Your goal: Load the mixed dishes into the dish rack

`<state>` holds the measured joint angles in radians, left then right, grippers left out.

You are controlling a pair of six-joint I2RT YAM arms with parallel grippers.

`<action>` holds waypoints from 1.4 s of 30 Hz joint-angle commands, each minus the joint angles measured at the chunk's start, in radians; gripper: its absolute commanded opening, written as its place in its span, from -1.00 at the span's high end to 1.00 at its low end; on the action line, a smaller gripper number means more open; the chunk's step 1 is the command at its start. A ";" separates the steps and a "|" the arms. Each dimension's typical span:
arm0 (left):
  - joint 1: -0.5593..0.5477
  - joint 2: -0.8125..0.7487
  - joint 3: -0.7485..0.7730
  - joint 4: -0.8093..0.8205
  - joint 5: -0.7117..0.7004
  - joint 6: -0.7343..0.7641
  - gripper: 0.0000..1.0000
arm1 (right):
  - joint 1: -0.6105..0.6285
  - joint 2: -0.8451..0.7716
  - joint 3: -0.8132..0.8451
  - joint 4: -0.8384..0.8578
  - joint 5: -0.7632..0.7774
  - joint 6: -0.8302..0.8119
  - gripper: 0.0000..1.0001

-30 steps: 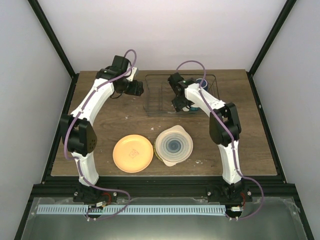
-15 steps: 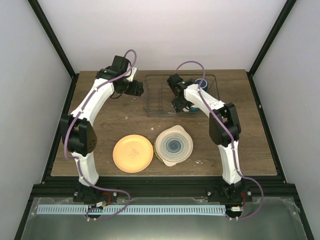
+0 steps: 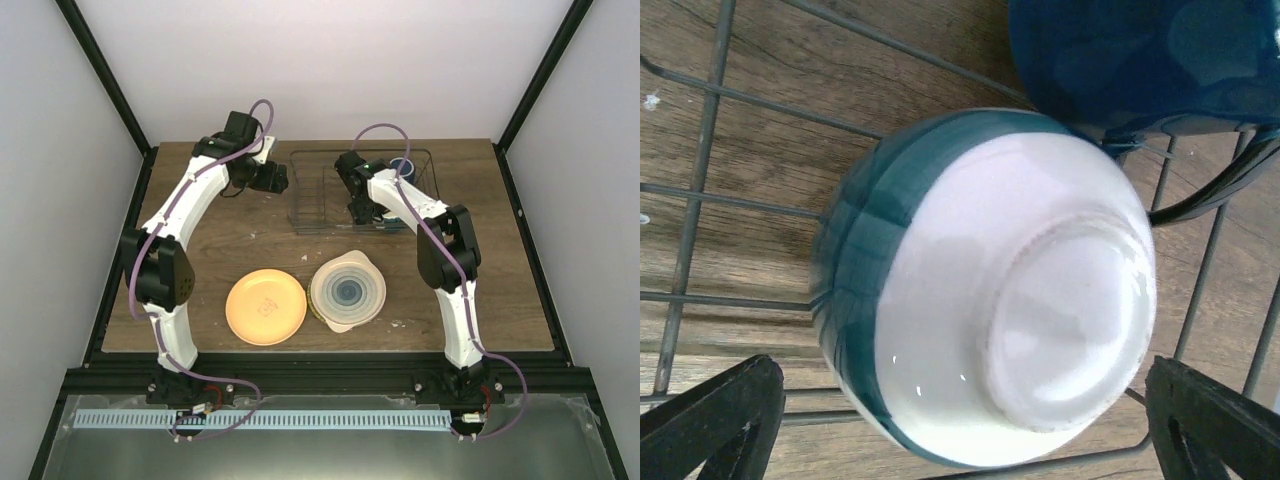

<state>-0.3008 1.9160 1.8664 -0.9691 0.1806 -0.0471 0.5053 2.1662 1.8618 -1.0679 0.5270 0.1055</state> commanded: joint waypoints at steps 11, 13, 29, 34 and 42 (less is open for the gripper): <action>0.006 0.021 0.043 -0.032 0.029 0.022 -0.76 | 0.014 -0.064 0.062 -0.025 -0.033 -0.003 -1.00; 0.005 0.019 0.041 -0.047 0.038 0.026 -0.76 | 0.015 -0.098 0.105 -0.033 -0.042 -0.001 -1.00; -0.124 -0.188 -0.331 -0.111 -0.030 -0.024 -0.76 | -0.214 -0.308 0.036 0.078 -0.526 0.132 -1.00; -0.124 -0.242 -0.415 -0.175 -0.085 -0.059 -0.76 | -0.231 -0.307 0.035 0.084 -0.535 0.130 -1.00; -0.124 -0.323 -0.541 -0.253 -0.098 -0.123 -0.76 | -0.232 -0.311 0.019 0.095 -0.547 0.127 -1.00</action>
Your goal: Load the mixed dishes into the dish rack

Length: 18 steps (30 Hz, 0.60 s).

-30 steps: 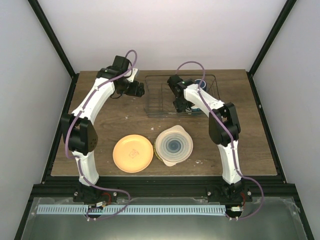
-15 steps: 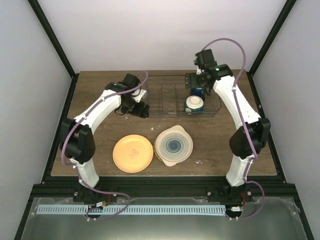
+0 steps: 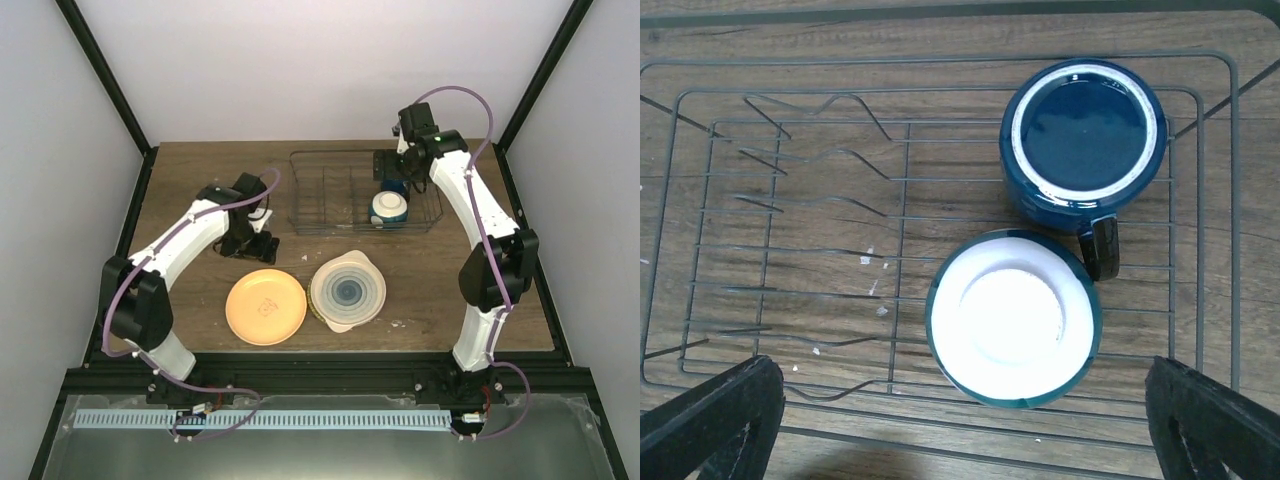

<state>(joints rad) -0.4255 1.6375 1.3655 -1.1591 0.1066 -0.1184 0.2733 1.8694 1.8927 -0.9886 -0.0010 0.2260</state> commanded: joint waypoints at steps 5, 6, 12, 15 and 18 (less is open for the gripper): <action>0.002 -0.053 -0.094 -0.059 -0.046 -0.121 -0.76 | 0.000 -0.030 -0.022 0.022 -0.030 0.002 -1.00; 0.006 -0.050 -0.103 -0.054 -0.049 -0.129 -0.77 | 0.000 -0.034 -0.027 0.023 -0.032 0.001 -1.00; 0.071 -0.037 -0.162 0.001 -0.029 -0.146 -0.76 | 0.001 -0.066 -0.069 0.035 -0.035 -0.004 -1.00; 0.116 -0.038 -0.175 0.019 -0.026 -0.136 -0.75 | 0.001 -0.082 -0.093 0.039 -0.022 -0.009 -1.00; 0.135 -0.034 -0.191 0.034 -0.017 -0.131 -0.75 | 0.000 -0.090 -0.105 0.036 -0.011 -0.011 -1.00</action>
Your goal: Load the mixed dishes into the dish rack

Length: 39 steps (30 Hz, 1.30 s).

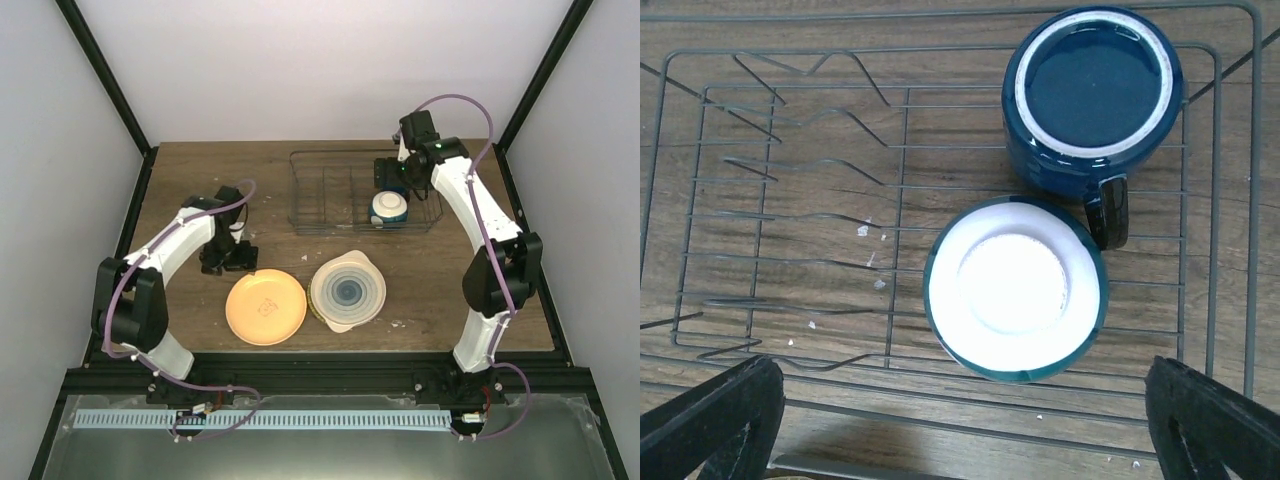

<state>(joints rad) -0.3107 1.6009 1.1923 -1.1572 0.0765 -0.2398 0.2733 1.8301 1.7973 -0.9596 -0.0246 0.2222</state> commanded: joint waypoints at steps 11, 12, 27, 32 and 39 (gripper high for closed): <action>0.022 0.034 -0.125 0.082 0.088 -0.006 -0.64 | 0.000 -0.052 0.001 -0.007 0.031 -0.010 -1.00; 0.022 0.033 -0.132 0.083 0.090 -0.006 -0.60 | 0.001 -0.051 0.001 -0.008 0.031 -0.011 -1.00; 0.022 0.055 -0.175 0.109 0.136 -0.002 0.28 | 0.000 -0.028 0.016 -0.009 0.025 -0.012 -1.00; 0.022 0.072 -0.177 0.119 0.154 0.001 0.44 | 0.000 -0.025 0.016 -0.009 0.028 -0.011 -1.00; 0.022 0.098 -0.178 0.132 0.178 0.006 0.69 | 0.000 -0.022 0.016 -0.009 0.030 -0.010 -1.00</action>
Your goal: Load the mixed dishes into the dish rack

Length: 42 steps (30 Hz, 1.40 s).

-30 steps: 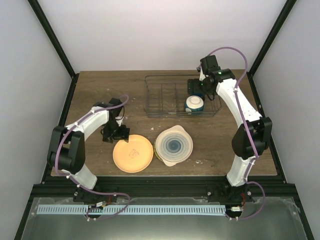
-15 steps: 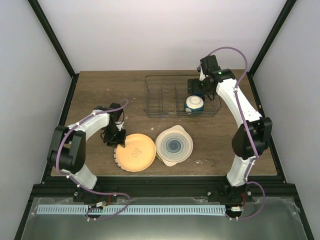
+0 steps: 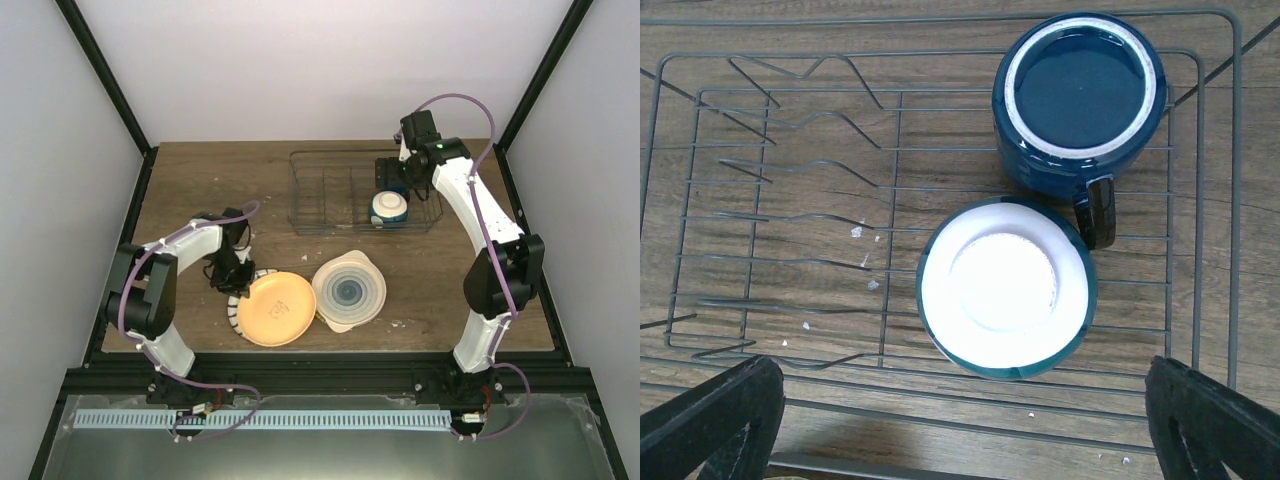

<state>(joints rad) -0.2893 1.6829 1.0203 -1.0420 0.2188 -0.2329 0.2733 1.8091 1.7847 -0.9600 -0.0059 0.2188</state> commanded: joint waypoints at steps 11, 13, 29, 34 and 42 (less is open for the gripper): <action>-0.001 0.002 0.024 -0.019 0.047 0.028 1.00 | 0.000 0.012 0.035 -0.009 0.006 -0.008 -1.00; 0.000 -0.008 0.039 -0.037 0.058 0.038 1.00 | 0.001 0.015 0.041 -0.008 0.005 -0.009 -1.00; 0.000 -0.133 0.229 -0.142 0.331 0.202 1.00 | 0.000 -0.029 -0.003 0.055 -0.303 -0.072 -1.00; 0.001 -0.126 0.337 -0.170 0.266 0.187 1.00 | 0.000 -0.057 -0.031 0.095 -0.488 -0.078 -1.00; 0.000 -0.046 0.494 -0.129 0.202 0.149 1.00 | 0.000 -0.074 -0.100 0.171 -0.887 -0.076 -1.00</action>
<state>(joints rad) -0.2886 1.5925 1.4551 -1.1938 0.4427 -0.0700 0.2733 1.7744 1.7191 -0.8444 -0.6334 0.1501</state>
